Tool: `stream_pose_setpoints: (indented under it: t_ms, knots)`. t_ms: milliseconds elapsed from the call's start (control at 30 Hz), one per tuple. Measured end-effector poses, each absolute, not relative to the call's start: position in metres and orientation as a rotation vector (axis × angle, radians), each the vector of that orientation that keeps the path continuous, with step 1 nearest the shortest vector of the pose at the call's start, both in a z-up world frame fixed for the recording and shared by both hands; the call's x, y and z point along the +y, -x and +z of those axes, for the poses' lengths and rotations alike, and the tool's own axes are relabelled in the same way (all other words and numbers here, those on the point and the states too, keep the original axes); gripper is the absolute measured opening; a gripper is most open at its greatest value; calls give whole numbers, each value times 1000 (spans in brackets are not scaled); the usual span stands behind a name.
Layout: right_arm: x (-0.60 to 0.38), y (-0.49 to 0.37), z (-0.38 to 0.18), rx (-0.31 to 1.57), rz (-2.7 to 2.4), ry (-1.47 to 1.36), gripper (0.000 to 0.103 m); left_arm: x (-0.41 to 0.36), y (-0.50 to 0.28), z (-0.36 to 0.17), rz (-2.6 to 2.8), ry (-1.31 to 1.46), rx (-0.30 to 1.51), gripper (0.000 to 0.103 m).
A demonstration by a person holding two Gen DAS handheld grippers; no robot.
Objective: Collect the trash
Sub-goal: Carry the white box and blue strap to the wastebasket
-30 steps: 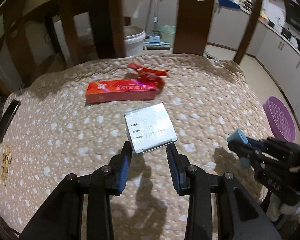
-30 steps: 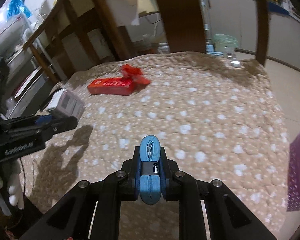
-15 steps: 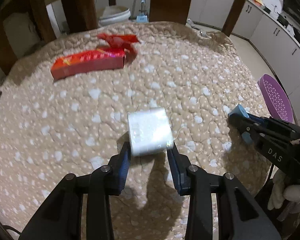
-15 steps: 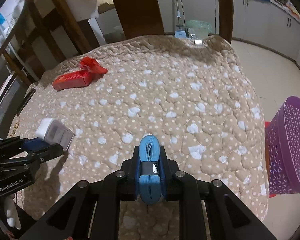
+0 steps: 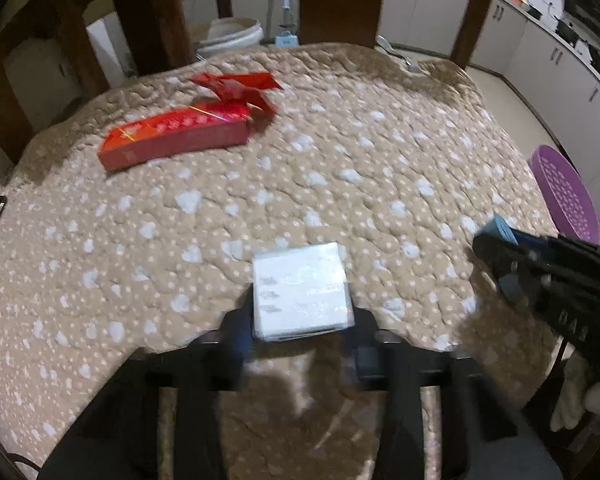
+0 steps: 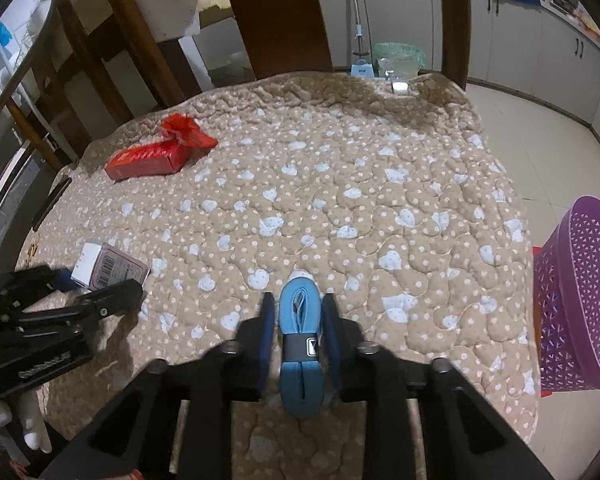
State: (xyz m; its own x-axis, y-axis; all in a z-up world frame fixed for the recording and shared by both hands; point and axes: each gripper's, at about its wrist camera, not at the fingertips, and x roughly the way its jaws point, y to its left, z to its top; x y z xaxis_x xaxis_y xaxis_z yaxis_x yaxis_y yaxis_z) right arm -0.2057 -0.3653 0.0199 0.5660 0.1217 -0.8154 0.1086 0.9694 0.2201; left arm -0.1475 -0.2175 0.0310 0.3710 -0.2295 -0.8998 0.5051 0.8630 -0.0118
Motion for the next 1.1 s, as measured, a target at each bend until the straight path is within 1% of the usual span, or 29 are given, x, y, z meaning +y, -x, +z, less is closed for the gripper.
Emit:
stream_pose_setpoints:
  t_ms: [333, 467, 767, 1100]
  knots:
    - [-385, 217, 37, 903, -42, -291, 18, -249, 167, 62, -549, -346, 989, 33]
    - [-408, 224, 45, 878, -96, -324, 18, -269, 173, 68, -582, -374, 966, 33]
    - [-465, 246, 51, 838, -222, -412, 18, -307, 184, 65, -613, -472, 934, 33]
    - [-494, 267, 50, 820, -286, -470, 18, -342, 197, 62, -661, -527, 919, 33]
